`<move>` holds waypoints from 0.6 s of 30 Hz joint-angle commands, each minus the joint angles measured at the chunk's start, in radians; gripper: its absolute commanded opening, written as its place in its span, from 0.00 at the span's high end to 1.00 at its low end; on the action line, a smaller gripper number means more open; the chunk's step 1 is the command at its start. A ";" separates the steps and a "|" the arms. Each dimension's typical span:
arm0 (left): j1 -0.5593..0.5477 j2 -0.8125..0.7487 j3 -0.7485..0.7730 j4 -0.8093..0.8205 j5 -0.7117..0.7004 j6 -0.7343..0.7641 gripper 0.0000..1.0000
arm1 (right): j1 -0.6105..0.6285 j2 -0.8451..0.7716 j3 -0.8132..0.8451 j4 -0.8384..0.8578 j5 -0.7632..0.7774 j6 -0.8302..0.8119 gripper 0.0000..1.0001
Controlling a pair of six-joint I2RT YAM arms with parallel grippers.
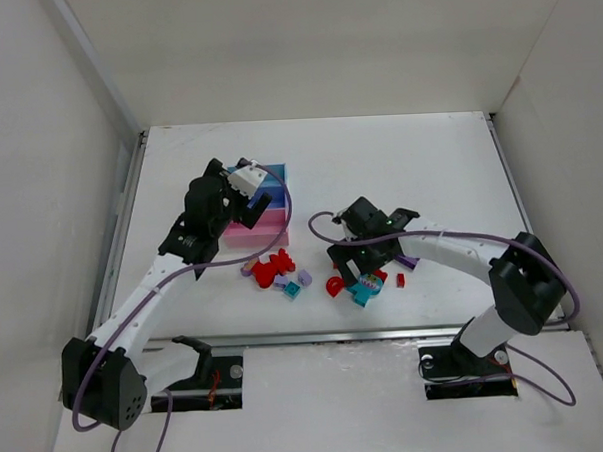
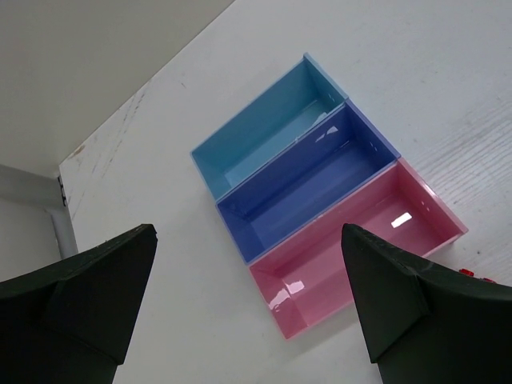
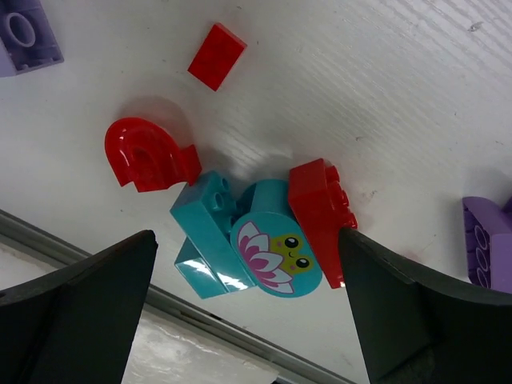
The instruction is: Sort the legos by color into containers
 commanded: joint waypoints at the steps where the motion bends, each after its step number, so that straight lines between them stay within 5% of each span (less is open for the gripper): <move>1: -0.012 -0.042 -0.012 0.049 -0.012 -0.009 0.00 | 0.006 0.021 0.035 0.007 0.042 -0.003 0.00; 8: -0.021 -0.060 -0.021 0.040 0.017 -0.009 0.00 | 0.006 0.063 0.046 0.019 0.118 0.022 0.00; 14: -0.021 -0.070 -0.032 0.029 0.017 -0.009 0.00 | 0.006 0.043 0.092 0.030 0.181 0.055 0.16; 18: -0.021 -0.070 -0.032 0.029 0.028 -0.009 0.00 | -0.020 0.064 0.111 0.016 0.194 0.074 0.17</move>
